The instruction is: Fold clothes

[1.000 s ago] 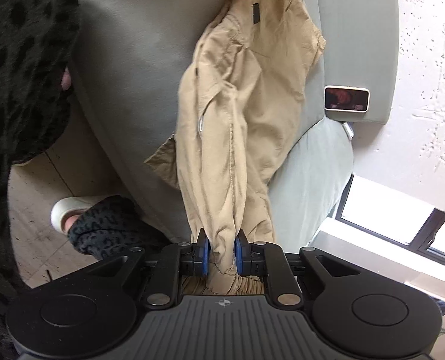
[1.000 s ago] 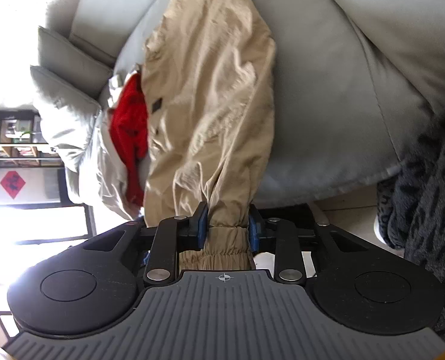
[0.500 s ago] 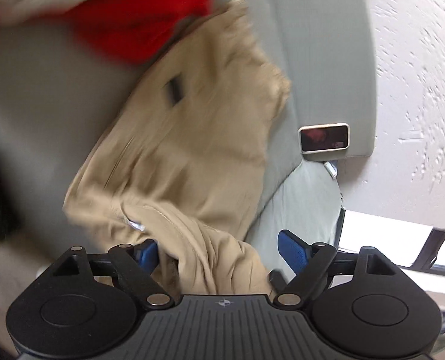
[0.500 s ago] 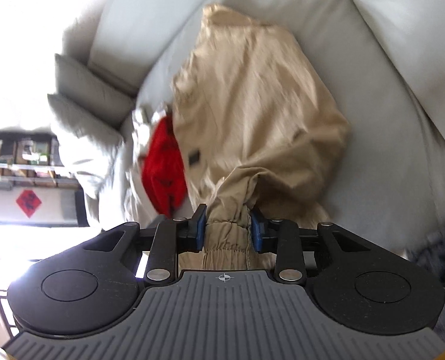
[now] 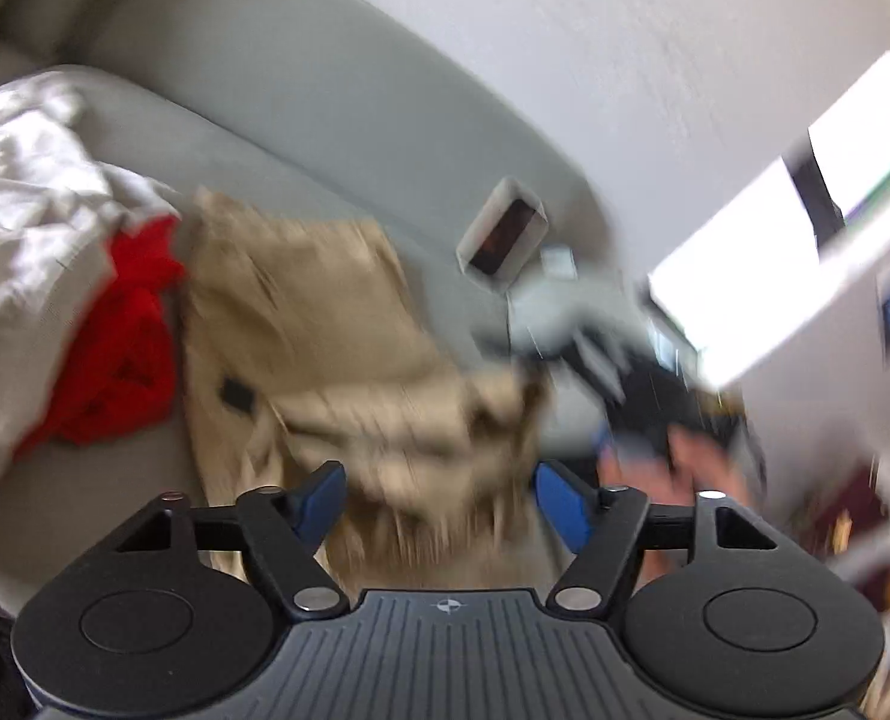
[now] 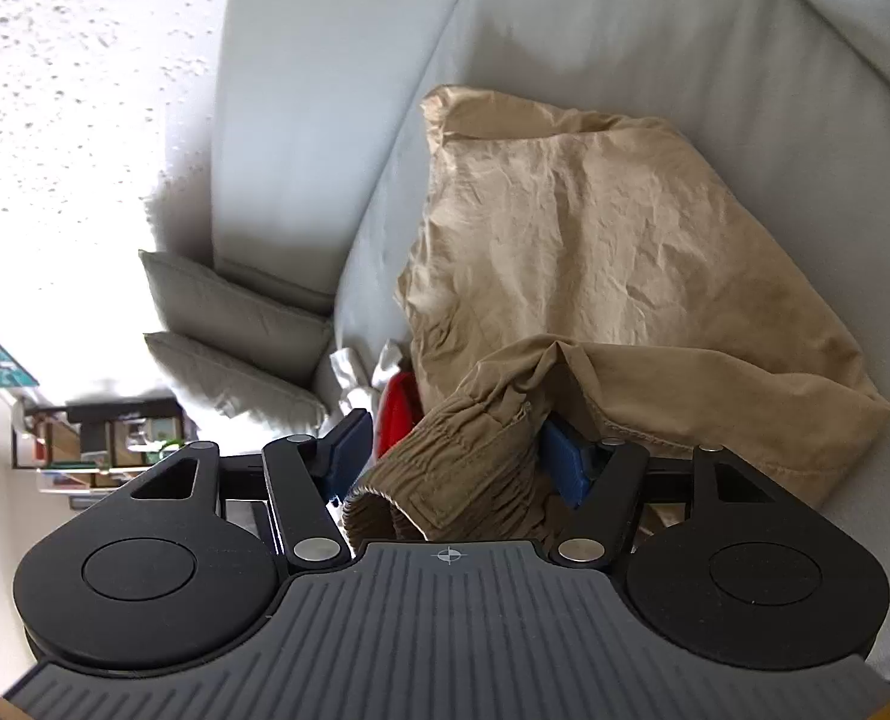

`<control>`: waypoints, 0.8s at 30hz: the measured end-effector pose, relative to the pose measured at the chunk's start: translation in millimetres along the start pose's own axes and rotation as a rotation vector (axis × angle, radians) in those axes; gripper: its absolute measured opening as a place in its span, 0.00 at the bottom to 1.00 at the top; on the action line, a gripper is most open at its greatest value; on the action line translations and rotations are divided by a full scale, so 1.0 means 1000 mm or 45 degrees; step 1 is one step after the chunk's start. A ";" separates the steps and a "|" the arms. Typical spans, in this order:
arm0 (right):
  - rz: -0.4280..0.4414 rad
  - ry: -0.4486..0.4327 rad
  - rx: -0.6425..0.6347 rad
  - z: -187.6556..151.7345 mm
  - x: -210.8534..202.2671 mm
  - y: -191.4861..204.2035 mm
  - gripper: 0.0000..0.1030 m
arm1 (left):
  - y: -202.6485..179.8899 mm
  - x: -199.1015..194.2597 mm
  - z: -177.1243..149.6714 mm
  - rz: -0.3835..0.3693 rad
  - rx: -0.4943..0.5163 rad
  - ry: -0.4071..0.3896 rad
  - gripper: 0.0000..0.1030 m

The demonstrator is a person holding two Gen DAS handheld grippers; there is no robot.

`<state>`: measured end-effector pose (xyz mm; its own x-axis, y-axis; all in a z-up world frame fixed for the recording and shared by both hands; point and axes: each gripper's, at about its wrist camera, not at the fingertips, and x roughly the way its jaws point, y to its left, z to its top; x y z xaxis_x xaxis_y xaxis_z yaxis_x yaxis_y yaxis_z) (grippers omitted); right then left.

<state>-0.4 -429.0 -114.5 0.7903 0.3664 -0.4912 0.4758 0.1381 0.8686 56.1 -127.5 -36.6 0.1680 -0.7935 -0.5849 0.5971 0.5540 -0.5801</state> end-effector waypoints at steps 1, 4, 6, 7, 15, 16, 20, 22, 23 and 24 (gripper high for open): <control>-0.016 -0.002 0.004 0.001 0.005 0.000 0.66 | -0.005 0.001 -0.005 -0.001 0.059 0.021 0.56; -0.048 -0.004 0.024 0.002 0.014 -0.001 0.68 | -0.011 0.007 -0.010 0.028 0.143 0.037 0.53; -0.052 -0.005 0.015 0.002 0.015 0.000 0.69 | -0.007 0.015 -0.003 0.080 0.101 -0.003 0.50; -0.052 -0.004 0.008 0.001 0.015 0.001 0.69 | -0.005 0.019 0.001 0.106 0.081 -0.023 0.50; -0.032 -0.017 -0.097 -0.006 -0.012 0.004 0.80 | 0.009 0.043 0.022 0.272 -0.052 -0.153 0.51; -0.020 -0.021 -0.112 -0.007 -0.018 0.003 0.81 | 0.009 0.041 0.020 0.264 -0.044 -0.147 0.51; 0.018 -0.028 -0.193 -0.012 -0.045 -0.001 0.81 | 0.007 0.024 0.010 0.236 0.000 -0.165 0.57; 0.034 -0.029 -0.240 -0.014 -0.059 -0.004 0.81 | 0.007 0.012 0.005 0.261 0.023 -0.206 0.62; 0.035 -0.033 -0.270 -0.015 -0.066 -0.005 0.81 | 0.007 0.006 0.002 0.279 0.036 -0.229 0.65; 0.022 -0.047 -0.311 -0.016 -0.072 -0.005 0.81 | 0.007 0.005 0.000 0.300 0.055 -0.252 0.67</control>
<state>-66.0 -441.4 -82.3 0.8130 0.3375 -0.4745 0.3583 0.3524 0.8645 60.8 -127.2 -43.4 0.4526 -0.6802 -0.5766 0.5556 0.7209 -0.4143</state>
